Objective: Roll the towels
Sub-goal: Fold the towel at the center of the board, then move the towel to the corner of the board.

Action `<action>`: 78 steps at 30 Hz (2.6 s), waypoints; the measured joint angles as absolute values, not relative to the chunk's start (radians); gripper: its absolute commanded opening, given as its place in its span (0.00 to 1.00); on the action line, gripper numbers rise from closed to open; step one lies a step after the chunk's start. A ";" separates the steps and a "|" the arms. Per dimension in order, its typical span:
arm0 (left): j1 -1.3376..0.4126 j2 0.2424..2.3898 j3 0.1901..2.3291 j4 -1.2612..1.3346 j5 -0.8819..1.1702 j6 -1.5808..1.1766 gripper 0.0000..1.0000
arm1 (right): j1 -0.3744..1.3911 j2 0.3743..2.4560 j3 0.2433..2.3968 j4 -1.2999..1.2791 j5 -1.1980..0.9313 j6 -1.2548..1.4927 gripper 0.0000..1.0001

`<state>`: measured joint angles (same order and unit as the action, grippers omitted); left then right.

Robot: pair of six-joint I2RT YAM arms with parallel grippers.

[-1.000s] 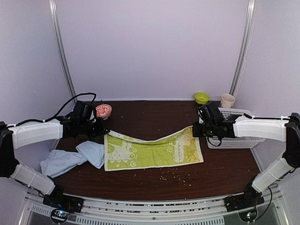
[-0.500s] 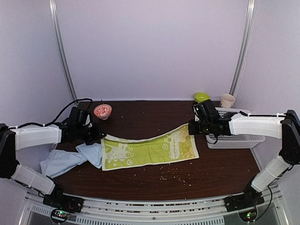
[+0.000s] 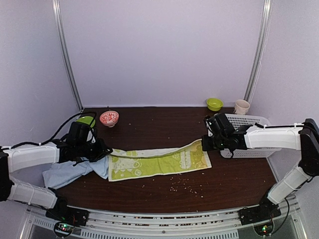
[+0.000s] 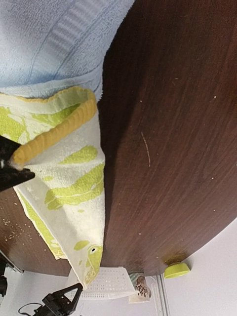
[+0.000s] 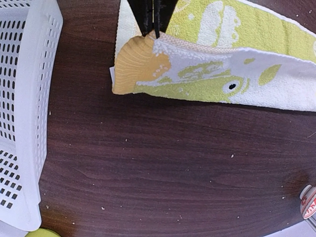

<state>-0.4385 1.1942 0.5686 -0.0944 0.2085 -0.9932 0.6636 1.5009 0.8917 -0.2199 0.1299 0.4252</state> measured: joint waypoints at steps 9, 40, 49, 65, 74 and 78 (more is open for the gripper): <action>-0.479 1.161 0.541 -0.100 0.207 -1.001 0.00 | 0.664 1.459 0.833 -0.220 0.130 0.426 0.00; -0.566 1.082 0.446 -0.144 0.171 -1.039 0.00 | 0.734 1.372 0.699 -0.236 0.120 0.479 0.00; -0.588 1.084 0.415 -0.146 0.155 -1.050 0.00 | 0.737 1.369 0.674 -0.236 0.102 0.480 0.10; -0.593 0.796 0.436 -0.427 0.129 -1.008 0.77 | 0.757 1.223 0.771 -0.381 -0.004 0.476 0.55; -0.593 0.957 0.546 -0.406 0.104 -0.980 0.67 | 0.762 1.464 0.868 -0.310 -0.028 0.506 0.48; -0.593 1.053 0.545 -0.381 0.088 -0.974 0.64 | 0.764 1.555 0.871 -0.292 -0.039 0.510 0.47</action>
